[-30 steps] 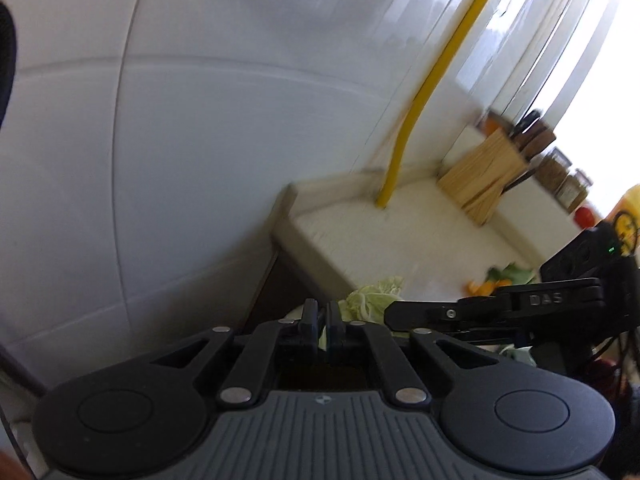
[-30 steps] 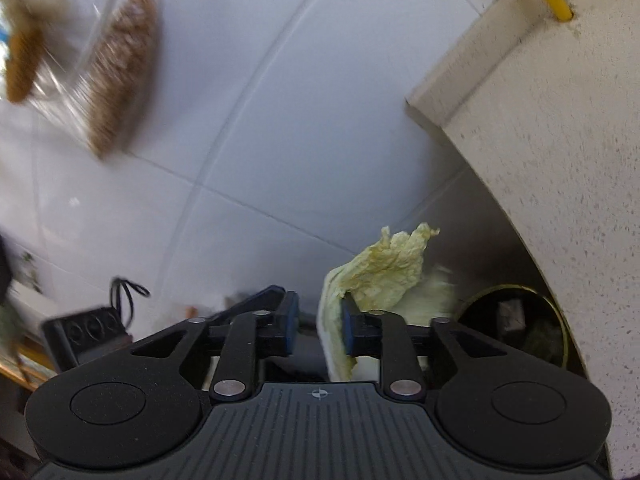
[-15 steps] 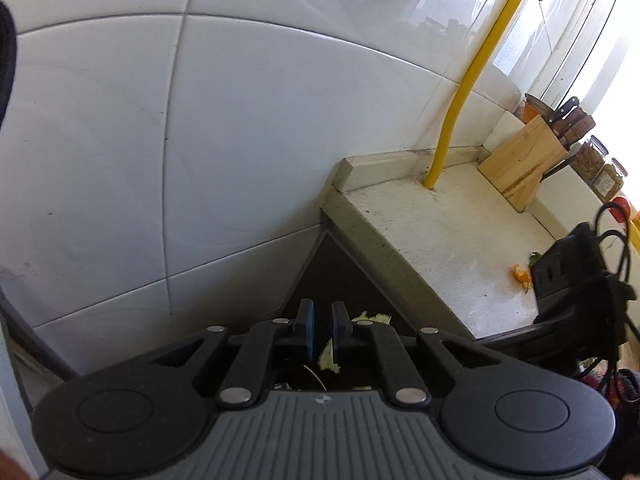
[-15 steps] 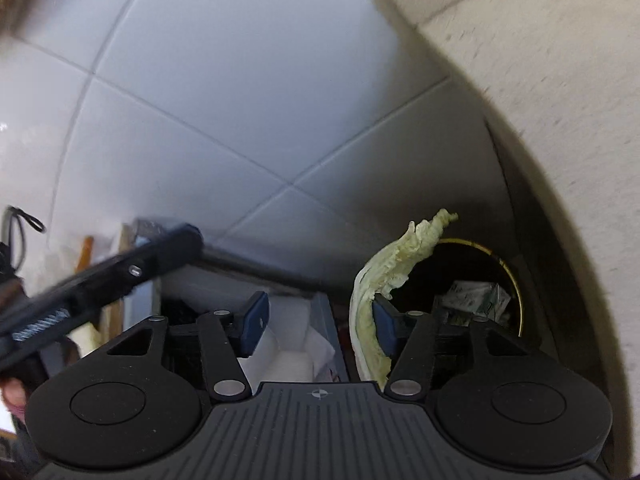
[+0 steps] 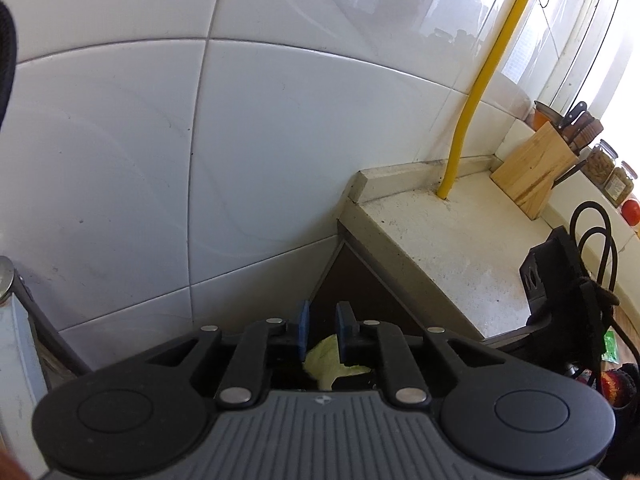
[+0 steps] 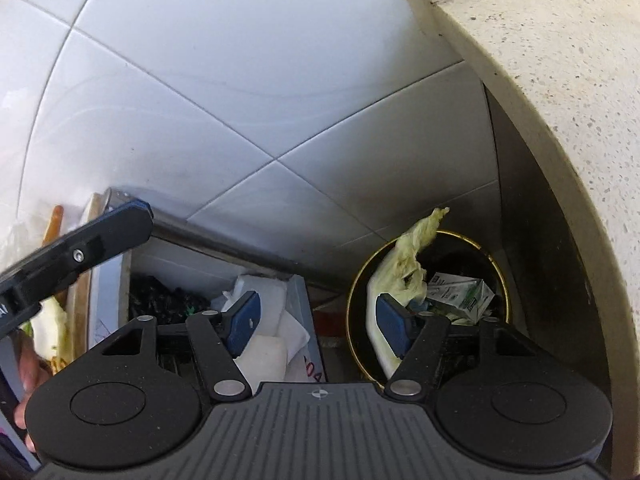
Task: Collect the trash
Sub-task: 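Lower both cabbage leaves over the trash bin and open both grippers, then raise both open grippers back over the remaining countertop scraps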
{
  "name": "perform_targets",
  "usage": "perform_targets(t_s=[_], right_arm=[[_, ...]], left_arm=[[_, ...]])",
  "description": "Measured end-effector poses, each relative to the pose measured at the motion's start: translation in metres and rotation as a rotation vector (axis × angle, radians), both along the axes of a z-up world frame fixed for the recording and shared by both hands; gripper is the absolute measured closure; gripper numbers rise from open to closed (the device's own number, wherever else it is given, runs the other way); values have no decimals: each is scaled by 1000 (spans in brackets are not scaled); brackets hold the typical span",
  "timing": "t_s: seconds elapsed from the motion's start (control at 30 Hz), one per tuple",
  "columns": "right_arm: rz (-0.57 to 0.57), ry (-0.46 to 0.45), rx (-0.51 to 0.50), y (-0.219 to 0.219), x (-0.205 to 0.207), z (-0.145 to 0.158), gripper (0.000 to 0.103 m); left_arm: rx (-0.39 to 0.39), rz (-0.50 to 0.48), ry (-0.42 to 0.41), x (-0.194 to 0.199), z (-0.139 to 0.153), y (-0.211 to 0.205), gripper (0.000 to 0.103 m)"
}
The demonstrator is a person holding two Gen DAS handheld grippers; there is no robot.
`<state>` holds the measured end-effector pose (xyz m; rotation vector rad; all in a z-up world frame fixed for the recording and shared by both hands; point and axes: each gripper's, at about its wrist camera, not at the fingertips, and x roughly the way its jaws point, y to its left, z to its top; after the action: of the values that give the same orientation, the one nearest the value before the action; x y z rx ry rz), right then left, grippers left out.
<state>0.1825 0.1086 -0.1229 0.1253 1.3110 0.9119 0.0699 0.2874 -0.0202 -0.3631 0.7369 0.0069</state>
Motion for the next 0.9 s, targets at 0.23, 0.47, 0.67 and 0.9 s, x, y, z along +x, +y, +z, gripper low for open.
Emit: perform_targets(t_s=[0.23, 0.47, 0.67, 0.9], right_arm=[[10, -57, -27, 0, -8, 9, 30], [-52, -179, 4, -34, -16, 48, 25], [-158, -283, 34, -76, -22, 83, 18], [-325, -396, 42, -138, -34, 116, 17]], left_arm=[[38, 2, 6, -1, 2, -10, 88], [126, 5, 9, 10, 10, -28, 74], [181, -40, -25, 28, 21, -51, 58], [260, -147, -82, 54, 36, -93, 44]])
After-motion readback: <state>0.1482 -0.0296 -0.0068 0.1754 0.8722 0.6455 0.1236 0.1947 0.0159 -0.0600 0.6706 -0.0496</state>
